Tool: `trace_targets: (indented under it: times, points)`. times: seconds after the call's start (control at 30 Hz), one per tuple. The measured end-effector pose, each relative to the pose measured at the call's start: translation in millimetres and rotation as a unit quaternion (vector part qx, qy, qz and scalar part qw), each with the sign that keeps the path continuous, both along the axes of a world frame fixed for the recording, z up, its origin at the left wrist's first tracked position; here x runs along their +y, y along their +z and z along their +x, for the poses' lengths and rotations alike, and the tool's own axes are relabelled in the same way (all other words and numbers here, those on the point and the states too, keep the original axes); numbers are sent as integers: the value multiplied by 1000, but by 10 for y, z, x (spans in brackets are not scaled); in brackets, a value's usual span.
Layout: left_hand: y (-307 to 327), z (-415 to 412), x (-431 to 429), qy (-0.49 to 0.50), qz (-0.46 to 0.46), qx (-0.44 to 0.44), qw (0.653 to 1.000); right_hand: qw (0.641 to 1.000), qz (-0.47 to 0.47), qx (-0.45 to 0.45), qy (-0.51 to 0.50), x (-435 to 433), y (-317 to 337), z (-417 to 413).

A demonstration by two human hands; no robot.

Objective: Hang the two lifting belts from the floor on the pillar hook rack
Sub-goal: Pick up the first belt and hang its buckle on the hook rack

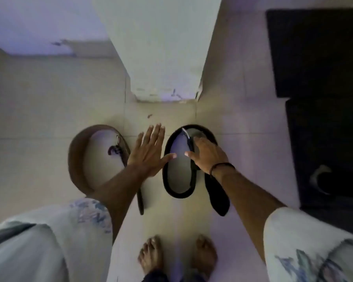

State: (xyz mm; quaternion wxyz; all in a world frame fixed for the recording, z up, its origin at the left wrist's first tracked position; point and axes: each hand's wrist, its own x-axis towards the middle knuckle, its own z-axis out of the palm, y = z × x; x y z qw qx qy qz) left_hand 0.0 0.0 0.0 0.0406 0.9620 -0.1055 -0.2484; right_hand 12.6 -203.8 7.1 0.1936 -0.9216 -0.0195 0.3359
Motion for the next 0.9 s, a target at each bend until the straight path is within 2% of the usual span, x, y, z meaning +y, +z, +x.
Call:
trace_targets:
  times: [0.1, 0.17, 0.27, 0.37, 0.47, 0.53, 0.67, 0.77, 0.9]
  points:
    - [-675, -11, 50, 3, 22, 21, 1000, 998, -20, 1, -53, 98, -697, 39]
    - [-953, -39, 65, 0, 22, 35, 999, 996, -41, 22, -71, 163, -939, 56]
    - [-1077, -52, 28, 11, 12, 62, 998, 995, -56, 12, -78, 245, -1043, 74]
    - [-903, -25, -50, 80, -57, 62, 993, 993, -57, -32, -101, 283, -909, 54]
    - [-335, 60, -251, 198, -187, 14, 962, 987, -33, -87, -135, 343, -456, 8]
    - [110, 234, -401, 288, -249, 35, 924, 983, -15, -116, -141, 395, -48, 42]
    - [1167, 699, -543, 429, -394, 102, 807, 972, 24, -198, -124, 550, 1059, 206]
    - [2093, 987, -506, 444, -463, 99, 761, 955, 56, -261, -128, 644, 1983, 383]
    - [3364, 1331, -345, 446, -503, 51, 739, 933, 117, -312, -137, 751, 3253, 702]
